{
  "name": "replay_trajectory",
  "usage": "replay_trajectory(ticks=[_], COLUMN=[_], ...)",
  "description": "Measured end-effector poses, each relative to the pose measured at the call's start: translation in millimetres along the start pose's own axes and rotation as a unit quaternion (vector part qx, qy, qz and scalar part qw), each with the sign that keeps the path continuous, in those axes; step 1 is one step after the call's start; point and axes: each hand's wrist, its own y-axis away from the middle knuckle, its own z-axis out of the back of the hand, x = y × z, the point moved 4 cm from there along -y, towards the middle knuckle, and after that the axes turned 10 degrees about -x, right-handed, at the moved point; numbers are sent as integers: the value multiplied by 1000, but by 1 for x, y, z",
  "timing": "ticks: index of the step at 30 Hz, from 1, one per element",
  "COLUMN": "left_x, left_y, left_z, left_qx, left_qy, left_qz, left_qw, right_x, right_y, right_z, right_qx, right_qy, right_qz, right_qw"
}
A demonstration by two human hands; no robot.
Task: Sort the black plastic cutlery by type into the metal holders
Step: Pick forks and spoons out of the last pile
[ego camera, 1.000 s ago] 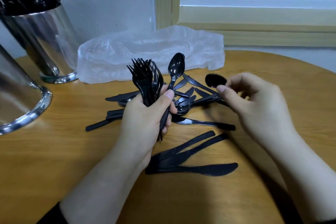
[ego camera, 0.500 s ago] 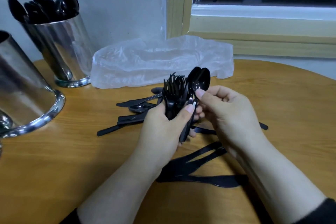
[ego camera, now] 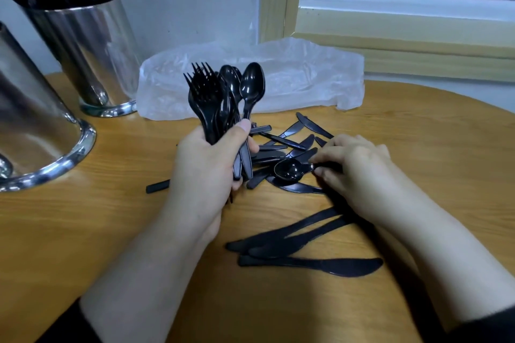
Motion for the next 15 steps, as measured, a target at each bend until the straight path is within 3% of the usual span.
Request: replay_trajectory(ticks=[8, 15], left_x=[0, 1], left_y=[2, 5], left_z=[0, -5], left_qx=[2, 16], left_qy=[0, 1], left_qz=[6, 19], left_qw=[1000, 1000], right_x=[4, 5], right_y=[2, 3], right_z=[15, 29], right_qx=[-40, -139], right_qy=[-51, -205], right_qz=[-9, -92], right_qw=[998, 964])
